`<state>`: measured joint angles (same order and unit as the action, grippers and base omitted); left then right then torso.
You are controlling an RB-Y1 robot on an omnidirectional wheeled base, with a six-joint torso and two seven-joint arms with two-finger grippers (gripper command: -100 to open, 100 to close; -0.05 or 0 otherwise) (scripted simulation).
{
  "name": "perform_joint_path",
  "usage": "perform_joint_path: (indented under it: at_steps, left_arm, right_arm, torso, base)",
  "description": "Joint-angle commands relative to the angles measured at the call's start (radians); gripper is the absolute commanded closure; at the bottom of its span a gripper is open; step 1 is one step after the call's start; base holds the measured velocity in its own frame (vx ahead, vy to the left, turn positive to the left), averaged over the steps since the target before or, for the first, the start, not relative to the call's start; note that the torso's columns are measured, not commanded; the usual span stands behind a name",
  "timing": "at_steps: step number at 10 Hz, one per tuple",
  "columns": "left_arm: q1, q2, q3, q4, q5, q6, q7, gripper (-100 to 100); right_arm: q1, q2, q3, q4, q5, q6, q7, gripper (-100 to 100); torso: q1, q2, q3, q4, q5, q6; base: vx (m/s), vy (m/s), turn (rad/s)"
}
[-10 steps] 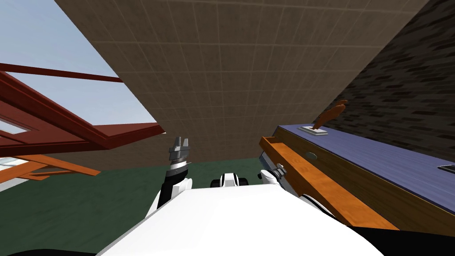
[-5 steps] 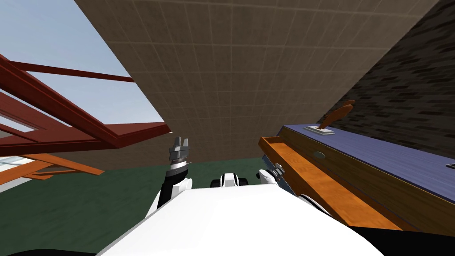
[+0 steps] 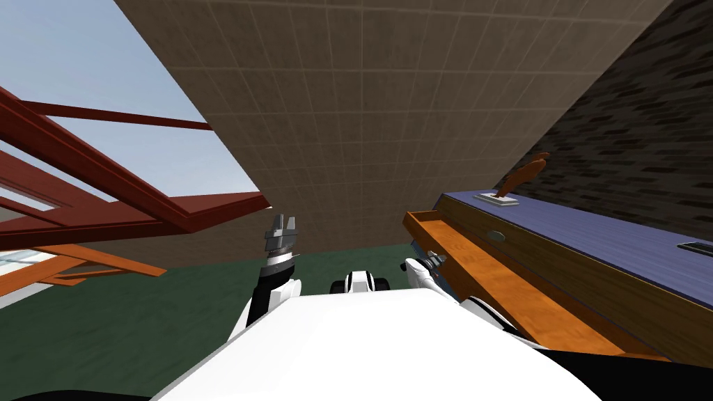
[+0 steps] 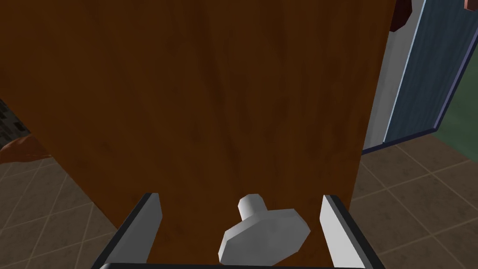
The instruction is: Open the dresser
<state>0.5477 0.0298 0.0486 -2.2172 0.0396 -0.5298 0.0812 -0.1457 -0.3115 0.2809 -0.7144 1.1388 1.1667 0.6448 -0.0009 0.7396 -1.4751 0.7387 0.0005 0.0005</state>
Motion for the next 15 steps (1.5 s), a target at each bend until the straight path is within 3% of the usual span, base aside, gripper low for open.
perform_joint_path:
  at_steps: [1, 3, 4, 6, 8, 10, 11, 15]
  left_arm:
    - [0.0, 0.0, 0.0, 0.0, 0.0, 0.0, 0.0, 0]
    - [0.0, 0.0, 0.0, 0.0, 0.0, 0.0, 0.0, 0]
    - [0.0, 0.0, 0.0, 0.0, 0.0, 0.0, 0.0, 0]
    - [0.0, 0.0, 0.0, 0.0, 0.0, 0.0, 0.0, 0]
    - [0.0, 0.0, 0.0, 0.0, 0.0, 0.0, 0.0, 0]
    - [0.0, 0.0, 0.0, 0.0, 0.0, 0.0, 0.0, 0]
    - [0.0, 0.0, 0.0, 0.0, 0.0, 0.0, 0.0, 0]
    - [0.0, 0.0, 0.0, 0.0, 0.0, 0.0, 0.0, 0]
  right_arm:
    - [-0.035, -0.022, -0.013, -0.025, -0.027, -0.011, 0.07, -100]
    - [-0.035, -0.022, -0.013, -0.025, -0.027, -0.011, 0.07, -100]
    - [-0.064, -0.038, -0.023, -0.042, -0.048, -0.02, 0.12, -100]
    - [-0.064, -0.038, -0.023, -0.042, -0.048, -0.02, 0.12, -100]
    - [-0.093, -0.053, -0.033, -0.058, -0.069, -0.028, 0.17, -100]
    - [-0.093, -0.044, -0.029, -0.033, -0.068, -0.036, 0.153, -100]
    - [-0.092, -0.045, -0.03, -0.037, -0.068, -0.035, 0.157, 0]
    - [-0.092, -0.045, -0.03, -0.037, -0.068, -0.035, 0.156, 0]
  torso:
    - [0.003, 0.0, 0.0, 0.0, 0.0, 0.0]
    - [0.008, 0.002, 0.0, 0.003, 0.006, 0.0]
    - [0.008, 0.002, 0.0, 0.003, 0.006, 0.0]
    - [0.013, 0.007, 0.002, 0.007, 0.011, 0.0]
    - [0.013, 0.007, 0.002, 0.008, 0.012, 0.0]
    - [0.012, 0.006, 0.003, 0.006, 0.009, -0.001]
    - [0.005, 0.001, 0.0, 0.002, 0.003, -0.001]
    - [0.0, -0.002, -0.001, -0.001, -0.001, 0.0]
  base:
    - [-0.063, 0.035, -0.036]
    - [-0.027, 0.015, -0.007]
    - [-0.041, 0.031, -0.055]
    - [-0.04, 0.02, -0.019]
    - [-0.048, 0.027, -0.043]
    - [-0.029, 0.012, -0.008]
    - [-0.006, 0.005, 0.001]
    - [-0.002, 0.001, 0.0]
